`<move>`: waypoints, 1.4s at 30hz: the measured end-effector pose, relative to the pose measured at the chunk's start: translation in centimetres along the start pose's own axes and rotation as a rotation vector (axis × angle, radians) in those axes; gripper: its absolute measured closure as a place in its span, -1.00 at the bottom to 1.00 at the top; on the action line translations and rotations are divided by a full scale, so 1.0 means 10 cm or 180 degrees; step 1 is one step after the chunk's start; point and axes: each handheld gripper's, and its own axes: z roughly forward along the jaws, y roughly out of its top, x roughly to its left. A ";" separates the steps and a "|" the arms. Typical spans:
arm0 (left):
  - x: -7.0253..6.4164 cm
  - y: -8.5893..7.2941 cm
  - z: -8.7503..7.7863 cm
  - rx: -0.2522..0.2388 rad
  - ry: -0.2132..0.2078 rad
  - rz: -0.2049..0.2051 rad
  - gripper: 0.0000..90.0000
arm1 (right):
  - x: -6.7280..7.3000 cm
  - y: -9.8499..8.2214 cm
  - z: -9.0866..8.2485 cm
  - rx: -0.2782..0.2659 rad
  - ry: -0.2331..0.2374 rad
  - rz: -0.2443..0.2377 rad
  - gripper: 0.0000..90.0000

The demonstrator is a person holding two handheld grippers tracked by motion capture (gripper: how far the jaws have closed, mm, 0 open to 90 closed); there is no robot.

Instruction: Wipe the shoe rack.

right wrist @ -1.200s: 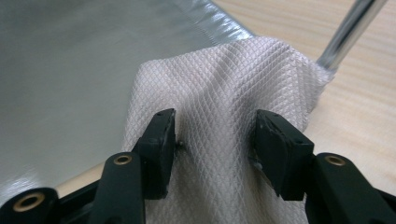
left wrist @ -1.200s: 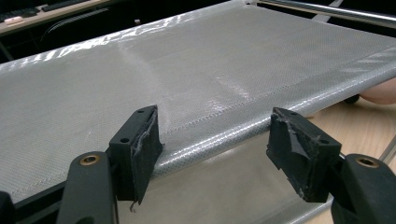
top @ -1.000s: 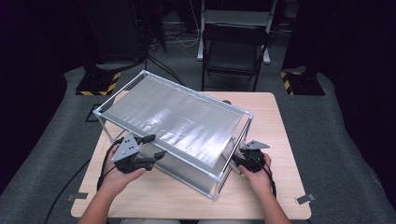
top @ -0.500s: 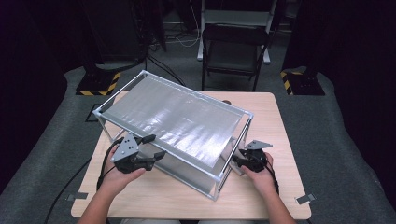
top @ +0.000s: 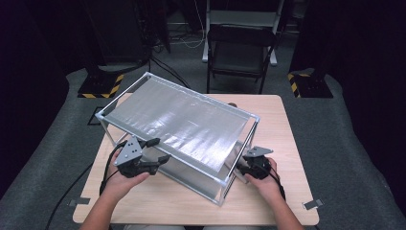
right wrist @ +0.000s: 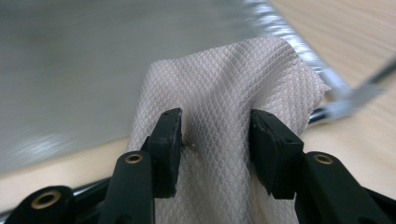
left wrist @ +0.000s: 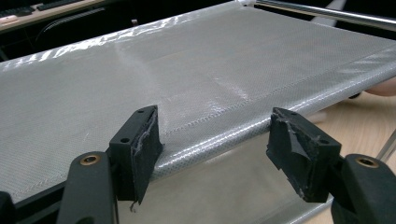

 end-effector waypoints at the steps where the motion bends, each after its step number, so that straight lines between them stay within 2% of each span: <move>1: 0.00 0.00 0.00 -0.0002 -0.0005 0.0000 -0.25 | 0.06 -0.02 -0.02 -0.0002 0.0002 -0.0086 0.21; 4: 0.00 0.00 0.00 -0.0001 -0.0007 -0.0004 -0.25 | 0.16 -0.04 -0.05 -0.0022 0.0019 -0.0212 0.25; 8: -0.01 0.00 0.00 0.0011 0.0008 0.0023 -0.25 | 0.08 -0.02 -0.02 -0.0040 0.0014 -0.0203 0.29; 11: 0.00 0.00 0.01 0.0012 -0.0002 0.0044 -0.25 | -0.04 0.00 0.03 -0.0047 -0.0090 -0.0094 0.19; 12: 0.00 0.00 0.01 0.0021 -0.0005 0.0047 -0.25 | -0.09 0.01 0.06 -0.0078 -0.0105 0.0007 0.15; 14: 0.00 0.01 0.02 0.0019 0.0004 0.0044 -0.25 | -0.18 0.01 0.10 -0.0087 -0.0111 0.0159 0.13; 15: 0.00 0.01 0.02 0.0016 0.0005 0.0056 -0.25 | -0.23 0.01 0.12 -0.0106 -0.0067 0.0221 0.12; 16: 0.00 0.01 0.02 0.0011 0.0007 0.0040 -0.25 | -0.26 0.01 0.12 -0.0099 -0.0058 0.0328 0.13; 18: 0.00 0.01 0.02 0.0016 0.0002 0.0046 -0.25 | -0.27 0.02 0.12 -0.0094 -0.0057 0.0404 0.16; 19: 0.00 0.01 0.02 0.0015 0.0001 0.0048 -0.25 | -0.26 0.02 0.12 -0.0075 -0.0081 0.0340 0.18; 20: 0.00 0.01 0.02 0.0014 0.0000 0.0046 -0.25 | -0.23 0.02 0.12 -0.0094 -0.0110 0.0378 0.21; 21: 0.00 0.01 0.02 0.0013 -0.0001 0.0045 -0.25 | -0.22 0.02 0.10 -0.0051 -0.0078 0.0293 0.24; 23: 0.00 0.01 0.02 0.0013 -0.0001 0.0044 -0.25 | -0.16 0.03 0.08 -0.0030 -0.0105 0.0298 0.31; 27: 0.00 0.01 0.02 0.0013 -0.0002 0.0031 -0.25 | -0.02 0.04 0.00 0.0006 0.0020 0.0033 0.51; 30: 0.00 0.00 0.02 0.0010 0.0000 0.0030 -0.25 | 0.13 0.01 -0.06 0.0063 0.0175 -0.0152 0.63; 32: 0.00 0.00 0.02 0.0012 -0.0004 0.0031 -0.25 | 0.23 -0.02 -0.10 0.0020 0.0271 -0.0220 0.70; 35: 0.00 0.00 0.01 0.0014 -0.0002 0.0043 -0.25 | 0.31 -0.03 -0.17 0.0125 0.0444 -0.0318 0.76; 38: 0.00 0.00 0.01 0.0008 0.0001 0.0045 -0.25 | 0.34 -0.01 -0.23 0.0134 0.0429 -0.0361 0.82; 39: 0.00 0.00 0.01 0.0002 -0.0002 0.0040 -0.25 | 0.34 0.00 -0.26 0.0122 0.0455 -0.0271 0.83; 42: 0.00 0.00 0.01 0.0011 0.0001 0.0046 -0.25 | 0.28 0.06 -0.39 -0.0008 0.0493 -0.0164 0.83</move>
